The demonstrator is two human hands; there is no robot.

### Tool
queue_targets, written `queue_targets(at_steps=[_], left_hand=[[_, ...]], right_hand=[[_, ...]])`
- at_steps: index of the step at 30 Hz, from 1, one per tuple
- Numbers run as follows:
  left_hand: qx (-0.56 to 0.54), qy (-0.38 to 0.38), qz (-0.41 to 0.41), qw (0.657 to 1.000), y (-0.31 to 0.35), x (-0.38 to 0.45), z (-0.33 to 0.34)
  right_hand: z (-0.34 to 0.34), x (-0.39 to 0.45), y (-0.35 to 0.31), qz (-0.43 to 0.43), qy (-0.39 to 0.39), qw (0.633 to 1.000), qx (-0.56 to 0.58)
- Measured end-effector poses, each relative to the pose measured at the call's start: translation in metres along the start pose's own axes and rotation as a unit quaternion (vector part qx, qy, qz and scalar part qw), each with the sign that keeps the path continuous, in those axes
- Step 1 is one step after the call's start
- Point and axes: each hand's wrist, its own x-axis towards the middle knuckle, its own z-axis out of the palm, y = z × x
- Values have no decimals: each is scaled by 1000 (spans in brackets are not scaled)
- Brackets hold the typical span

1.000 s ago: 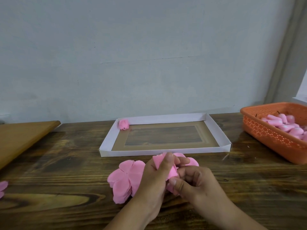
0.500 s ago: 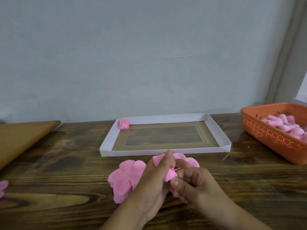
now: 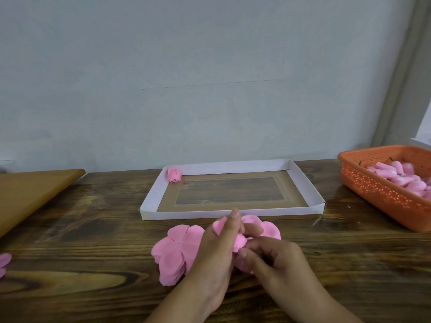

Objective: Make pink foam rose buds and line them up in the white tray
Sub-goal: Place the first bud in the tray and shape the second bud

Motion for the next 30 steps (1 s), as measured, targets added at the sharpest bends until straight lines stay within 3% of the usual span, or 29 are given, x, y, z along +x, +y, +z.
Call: queue_targets(at_steps=[2, 4, 10, 15, 18, 21, 23, 26, 30], left_hand=[[1, 3, 2, 1000, 0, -1, 2], [-7, -3, 3, 1000, 1, -3, 2], [-45, -51, -6, 998, 5, -5, -3], [-69, -33, 4, 997, 4, -2, -6], [-105, 17, 17, 994, 5, 4, -12], [-175, 78, 20, 981, 9, 14, -23], [-218, 110, 17, 969, 11, 20, -29], [-237, 134, 17, 962, 10, 26, -35], [-238, 136, 14, 962, 7, 27, -36]], right_hand=[[2, -2, 1, -45, 14, 996, -82], [1, -3, 1, -48, 1, 996, -81], [-5, 1, -5, 33, -110, 987, 110], [-2, 2, -8, 45, -99, 979, 172], [-8, 7, -2, 48, -9, 991, 122], [-22, 15, 14, 48, 116, 992, -29], [-28, 19, 22, 55, 146, 983, -101], [-31, 25, 31, 39, 129, 974, -183], [-27, 30, 37, 15, 42, 970, -240]])
